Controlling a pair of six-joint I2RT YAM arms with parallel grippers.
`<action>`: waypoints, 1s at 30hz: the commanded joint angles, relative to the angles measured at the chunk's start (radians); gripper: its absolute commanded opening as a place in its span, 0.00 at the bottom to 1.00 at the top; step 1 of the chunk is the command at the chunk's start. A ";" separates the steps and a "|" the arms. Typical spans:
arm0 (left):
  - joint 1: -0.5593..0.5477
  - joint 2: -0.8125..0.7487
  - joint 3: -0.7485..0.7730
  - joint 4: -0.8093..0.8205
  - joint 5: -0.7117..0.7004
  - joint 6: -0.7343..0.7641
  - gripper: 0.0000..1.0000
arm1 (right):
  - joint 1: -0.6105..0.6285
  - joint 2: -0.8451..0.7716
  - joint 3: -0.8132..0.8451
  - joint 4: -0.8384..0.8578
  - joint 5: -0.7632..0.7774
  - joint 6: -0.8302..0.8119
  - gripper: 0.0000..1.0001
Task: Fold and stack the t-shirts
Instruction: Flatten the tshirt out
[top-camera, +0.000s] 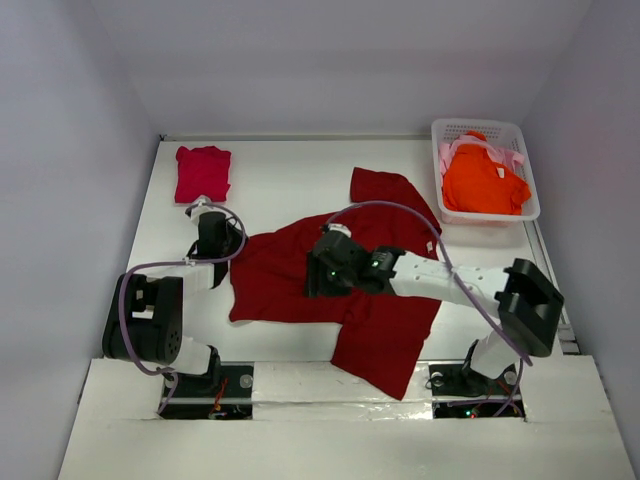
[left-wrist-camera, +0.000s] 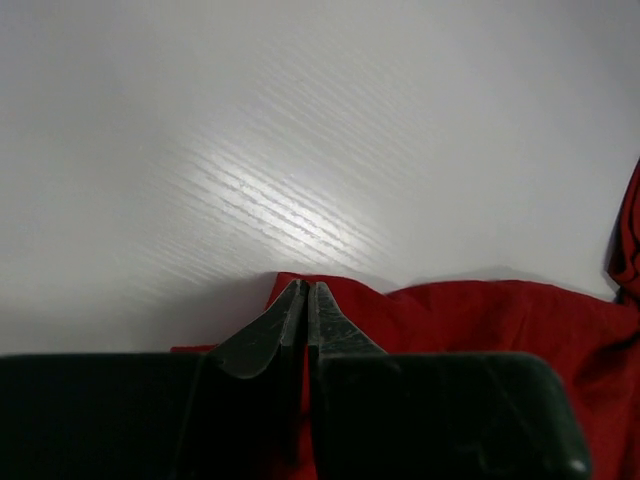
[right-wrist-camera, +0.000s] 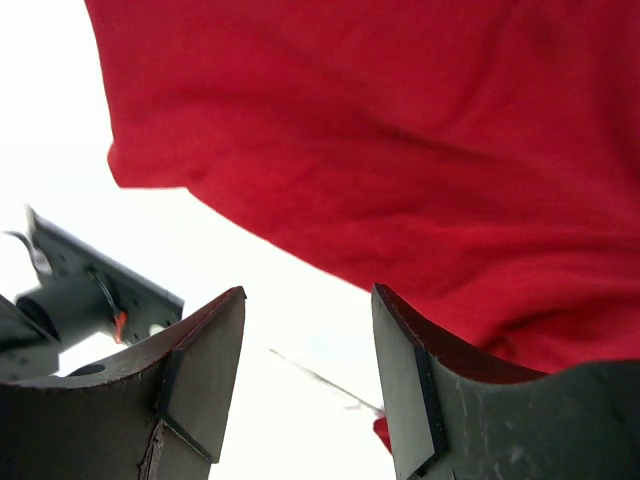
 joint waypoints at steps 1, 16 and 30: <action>-0.001 0.003 0.055 0.047 -0.007 0.018 0.00 | 0.045 0.057 0.076 0.032 -0.056 -0.037 0.59; -0.001 0.020 0.145 0.019 -0.073 0.038 0.00 | 0.100 0.126 0.081 0.049 -0.127 -0.023 0.58; -0.001 0.025 0.165 0.038 -0.099 0.041 0.00 | 0.119 0.150 0.064 0.054 -0.110 -0.009 0.58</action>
